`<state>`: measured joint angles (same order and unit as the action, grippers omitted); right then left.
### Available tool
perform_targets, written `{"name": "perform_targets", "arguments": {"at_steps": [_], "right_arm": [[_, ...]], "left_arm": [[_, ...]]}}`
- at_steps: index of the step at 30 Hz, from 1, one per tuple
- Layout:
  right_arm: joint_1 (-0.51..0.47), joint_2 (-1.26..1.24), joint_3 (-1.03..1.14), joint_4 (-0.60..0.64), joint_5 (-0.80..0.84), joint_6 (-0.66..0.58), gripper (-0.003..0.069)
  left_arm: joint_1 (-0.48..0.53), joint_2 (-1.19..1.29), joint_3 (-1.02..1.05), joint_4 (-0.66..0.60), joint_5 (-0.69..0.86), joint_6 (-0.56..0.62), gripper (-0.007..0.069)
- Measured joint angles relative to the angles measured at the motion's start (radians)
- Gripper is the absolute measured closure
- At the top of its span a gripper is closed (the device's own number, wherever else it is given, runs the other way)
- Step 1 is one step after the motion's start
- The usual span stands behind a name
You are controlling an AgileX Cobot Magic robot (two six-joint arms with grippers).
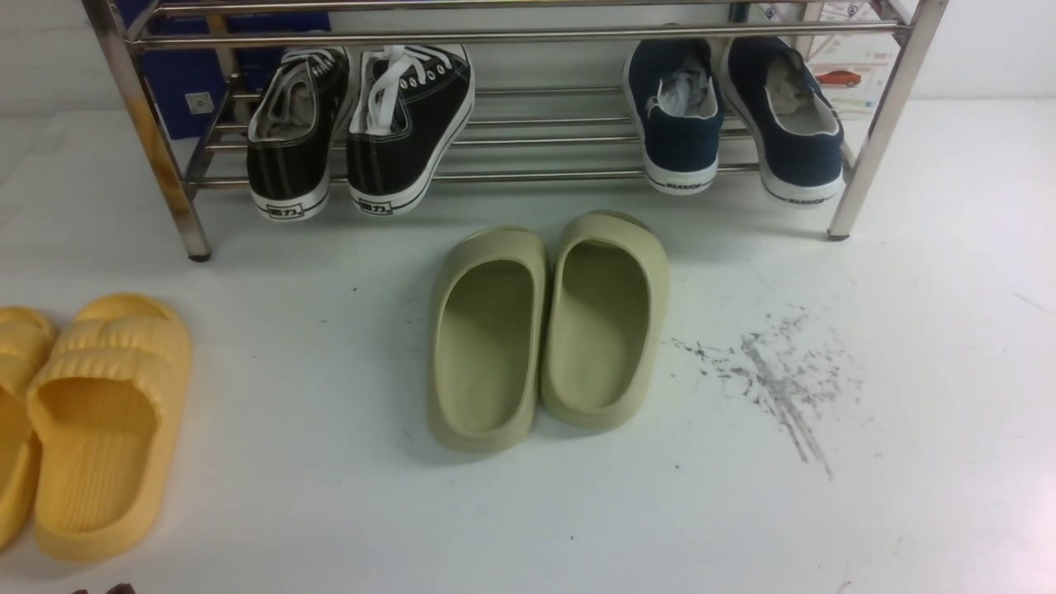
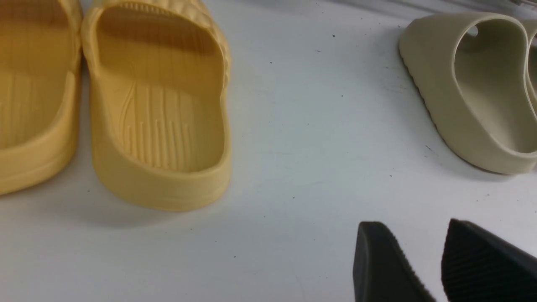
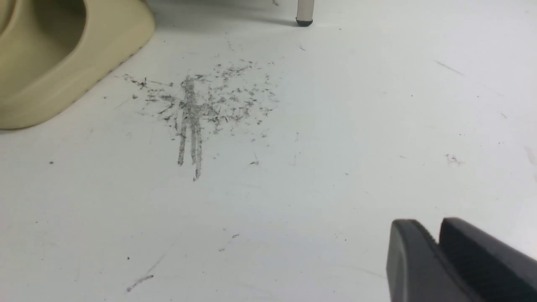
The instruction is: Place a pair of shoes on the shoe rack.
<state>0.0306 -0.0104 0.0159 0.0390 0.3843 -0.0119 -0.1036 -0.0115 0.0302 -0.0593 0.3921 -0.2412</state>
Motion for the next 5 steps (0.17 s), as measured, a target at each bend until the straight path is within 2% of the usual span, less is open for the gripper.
{"name": "perform_targets", "arguments": {"at_steps": [5], "right_arm": [[0.0, 0.0, 0.0, 0.0, 0.0, 0.0, 0.0515]], "left_arm": [[0.0, 0.0, 0.0, 0.0, 0.0, 0.0, 0.0386]]}}
